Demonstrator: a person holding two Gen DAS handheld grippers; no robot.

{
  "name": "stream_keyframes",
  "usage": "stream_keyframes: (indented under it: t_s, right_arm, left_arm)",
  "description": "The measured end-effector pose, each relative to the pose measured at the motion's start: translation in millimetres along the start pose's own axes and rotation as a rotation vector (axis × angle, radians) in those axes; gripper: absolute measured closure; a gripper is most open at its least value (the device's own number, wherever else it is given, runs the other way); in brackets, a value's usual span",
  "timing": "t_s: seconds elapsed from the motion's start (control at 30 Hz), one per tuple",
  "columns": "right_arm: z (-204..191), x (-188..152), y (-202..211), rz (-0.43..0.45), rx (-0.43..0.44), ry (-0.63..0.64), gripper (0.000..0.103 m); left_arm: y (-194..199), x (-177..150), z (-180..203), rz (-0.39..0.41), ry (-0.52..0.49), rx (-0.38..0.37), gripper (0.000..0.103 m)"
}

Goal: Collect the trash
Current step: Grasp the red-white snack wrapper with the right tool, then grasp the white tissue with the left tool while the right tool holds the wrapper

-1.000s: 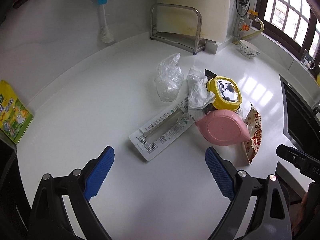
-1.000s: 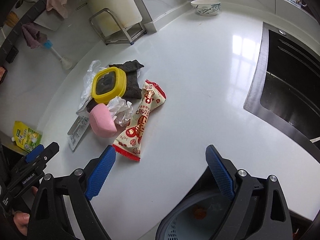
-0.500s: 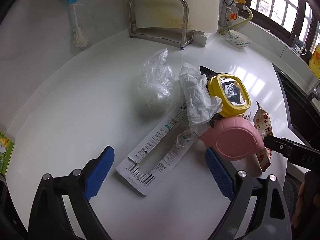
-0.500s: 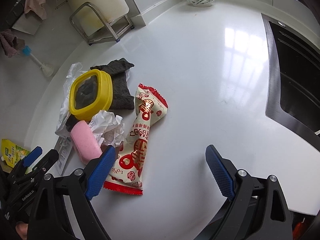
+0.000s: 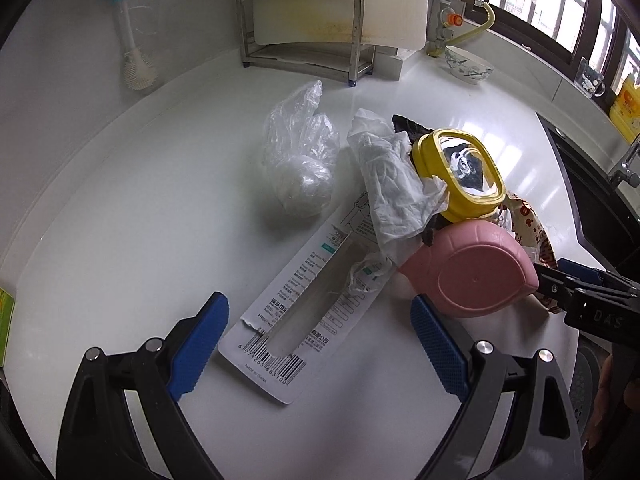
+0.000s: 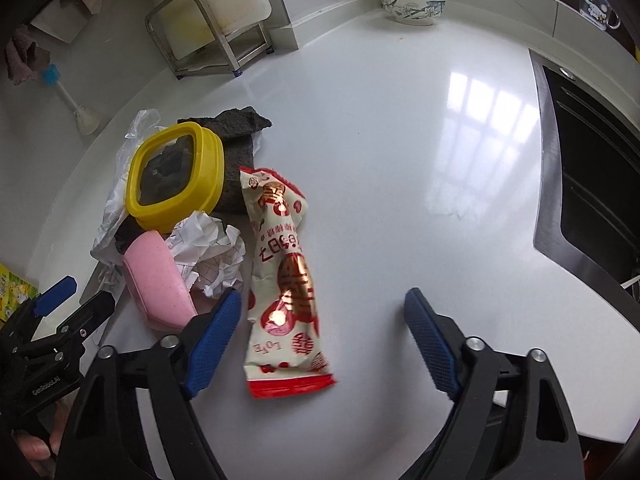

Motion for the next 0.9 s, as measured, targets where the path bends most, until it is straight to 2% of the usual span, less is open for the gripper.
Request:
stream_keyframes:
  t_s: [0.1, 0.17, 0.23, 0.47, 0.73, 0.9]
  right_arm:
    - [-4, 1, -1, 0.0, 0.006, 0.021, 0.044]
    - [-6, 1, -1, -0.002, 0.01, 0.035, 0.061]
    - [-9, 1, -1, -0.006, 0.021, 0.048, 0.066]
    - [-11, 6, 11, 0.038, 0.065, 0.053, 0.068]
    - [6, 5, 20, 0.053, 0.044, 0.012, 0.069]
    - [5, 6, 22, 0.063, 0.045, 0.013, 0.069]
  left_arm:
    - [-2, 0, -1, -0.001, -0.004, 0.002, 0.012]
    - [-3, 2, -2, -0.001, -0.007, 0.005, 0.012]
    - [-4, 3, -3, -0.001, -0.002, 0.004, 0.012]
    - [6, 12, -4, 0.01, 0.035, -0.017, 0.012]
    - [10, 38, 1, 0.034, 0.088, -0.053, 0.012]
    - [1, 59, 13, 0.049, 0.084, -0.065, 0.012]
Point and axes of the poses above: each gripper's, at about its wrist camera, not at the fingertips, and y roughly against the way its jaws point, z to its right, x to its top, the point moved 10 cm from there along -y, roughly the way its jaws point, and after that the axes turned 12 degrees about y, right-handed, at the moved point
